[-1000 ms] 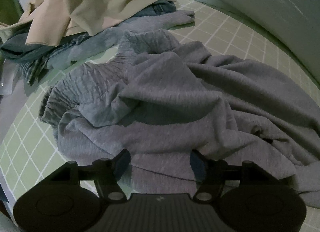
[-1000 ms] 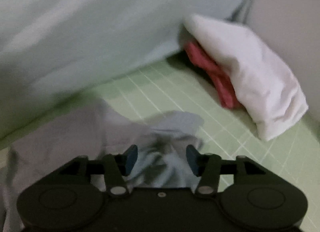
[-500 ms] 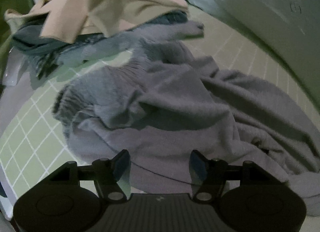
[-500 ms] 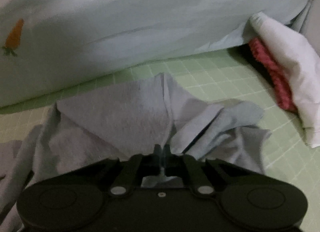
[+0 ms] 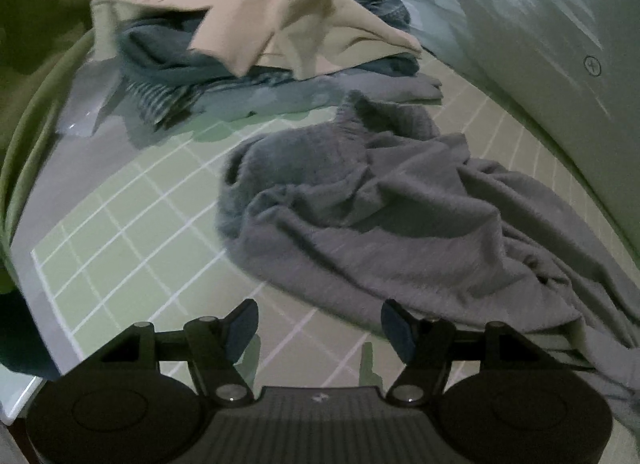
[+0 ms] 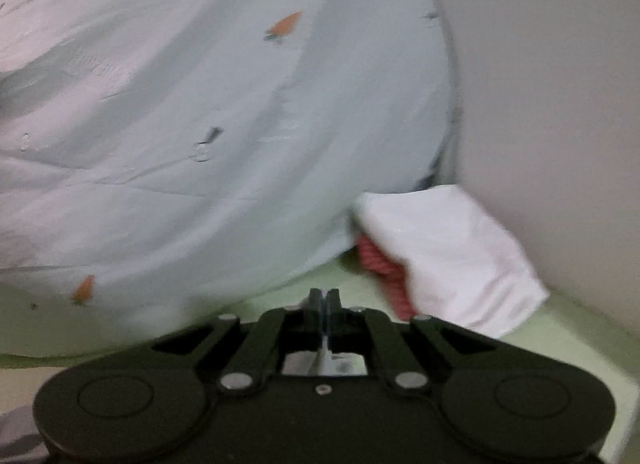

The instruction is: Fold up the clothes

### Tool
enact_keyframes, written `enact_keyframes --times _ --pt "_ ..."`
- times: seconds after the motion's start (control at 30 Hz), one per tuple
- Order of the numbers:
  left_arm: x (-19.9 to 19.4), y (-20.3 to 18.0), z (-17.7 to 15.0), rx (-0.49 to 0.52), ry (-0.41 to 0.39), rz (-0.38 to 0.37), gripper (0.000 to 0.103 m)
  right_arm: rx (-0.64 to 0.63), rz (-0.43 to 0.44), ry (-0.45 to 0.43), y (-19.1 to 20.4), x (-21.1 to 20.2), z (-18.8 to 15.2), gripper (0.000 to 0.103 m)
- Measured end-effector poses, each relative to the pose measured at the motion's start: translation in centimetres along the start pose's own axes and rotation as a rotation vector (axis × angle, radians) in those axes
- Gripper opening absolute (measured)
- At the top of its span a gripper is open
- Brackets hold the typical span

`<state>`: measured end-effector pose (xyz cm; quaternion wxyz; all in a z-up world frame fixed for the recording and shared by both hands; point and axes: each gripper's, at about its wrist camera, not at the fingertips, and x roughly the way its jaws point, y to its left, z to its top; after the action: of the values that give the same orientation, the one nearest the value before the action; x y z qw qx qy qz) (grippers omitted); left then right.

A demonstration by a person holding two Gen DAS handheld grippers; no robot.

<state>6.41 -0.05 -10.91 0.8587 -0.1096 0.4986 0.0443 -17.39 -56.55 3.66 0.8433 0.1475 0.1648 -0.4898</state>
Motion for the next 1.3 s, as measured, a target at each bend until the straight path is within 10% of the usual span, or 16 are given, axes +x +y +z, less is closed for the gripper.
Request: enact_keyframes --times 0.33,0.73,0.97,1.3 --pt "-0.5 2.1 0.2 -0.04 -0.015 -0.019 0.069 0.079 -0.089 0.223 -2.6 0.4 -6.6 0.002" --pt "3.7 5.4 5.4 -0.088 -0.02 0.021 0.067 0.029 -0.146 0.281 0.0 -0.2 -7.7 0.002" --pt "5.8 5.8 6.8 -0.042 -0.008 -0.03 0.014 0.027 -0.161 0.309 2.6 -1.6 -9.1 0.002" --pt "2.9 10.3 7.7 -0.039 -0.119 0.026 0.009 -0.045 -0.242 0.292 4.3 -4.3 -10.9 0.002"
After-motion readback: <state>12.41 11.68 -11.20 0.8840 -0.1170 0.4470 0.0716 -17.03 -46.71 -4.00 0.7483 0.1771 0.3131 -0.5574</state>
